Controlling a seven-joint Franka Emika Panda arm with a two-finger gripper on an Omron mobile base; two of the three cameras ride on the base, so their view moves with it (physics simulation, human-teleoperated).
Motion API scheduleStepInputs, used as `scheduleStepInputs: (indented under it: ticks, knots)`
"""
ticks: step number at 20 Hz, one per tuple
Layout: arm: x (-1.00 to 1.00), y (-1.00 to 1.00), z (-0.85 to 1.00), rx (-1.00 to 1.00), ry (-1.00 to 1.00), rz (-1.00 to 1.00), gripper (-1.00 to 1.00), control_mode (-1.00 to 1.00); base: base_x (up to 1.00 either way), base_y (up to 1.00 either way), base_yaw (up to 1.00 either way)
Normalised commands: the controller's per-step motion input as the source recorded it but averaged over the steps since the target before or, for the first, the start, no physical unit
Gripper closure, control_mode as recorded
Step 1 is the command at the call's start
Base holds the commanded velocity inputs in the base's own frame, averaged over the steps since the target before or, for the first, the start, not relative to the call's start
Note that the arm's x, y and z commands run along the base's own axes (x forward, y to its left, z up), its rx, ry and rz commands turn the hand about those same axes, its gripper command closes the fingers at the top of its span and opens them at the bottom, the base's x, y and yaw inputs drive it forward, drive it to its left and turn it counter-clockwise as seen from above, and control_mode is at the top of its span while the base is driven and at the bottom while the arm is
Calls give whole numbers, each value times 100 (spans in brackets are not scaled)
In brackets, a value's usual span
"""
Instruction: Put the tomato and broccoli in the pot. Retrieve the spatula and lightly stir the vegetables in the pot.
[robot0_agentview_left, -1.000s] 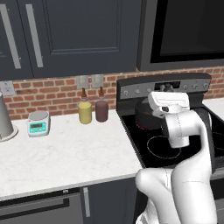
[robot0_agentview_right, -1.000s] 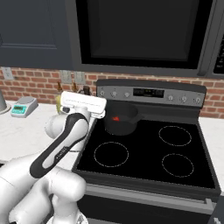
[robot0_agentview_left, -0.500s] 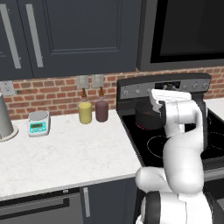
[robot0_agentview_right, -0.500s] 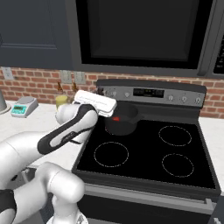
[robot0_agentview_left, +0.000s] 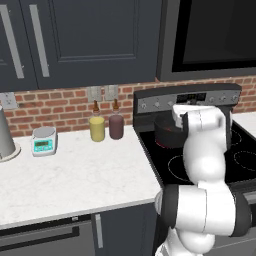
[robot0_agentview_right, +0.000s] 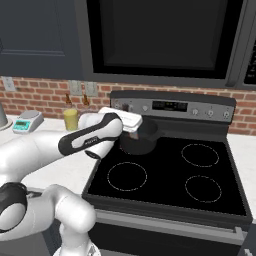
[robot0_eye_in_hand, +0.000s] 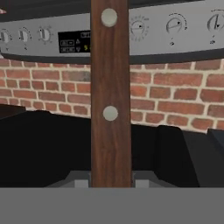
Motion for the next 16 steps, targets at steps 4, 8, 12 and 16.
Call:
scheduleStepInputs:
  ticks: [4, 8, 12, 16]
  knots:
    - [34, 2, -24, 8, 0, -2, 100, -100, 0, 0, 0]
    - [26, 4, 0, 11, -1, 0, 100, -100, 0, 0, 0]
    - [29, 8, 0, 12, -2, 0, 100, -100, 0, 0, 0]
    - [23, 11, 2, 11, -9, 0, 100, -100, 0, 0, 0]
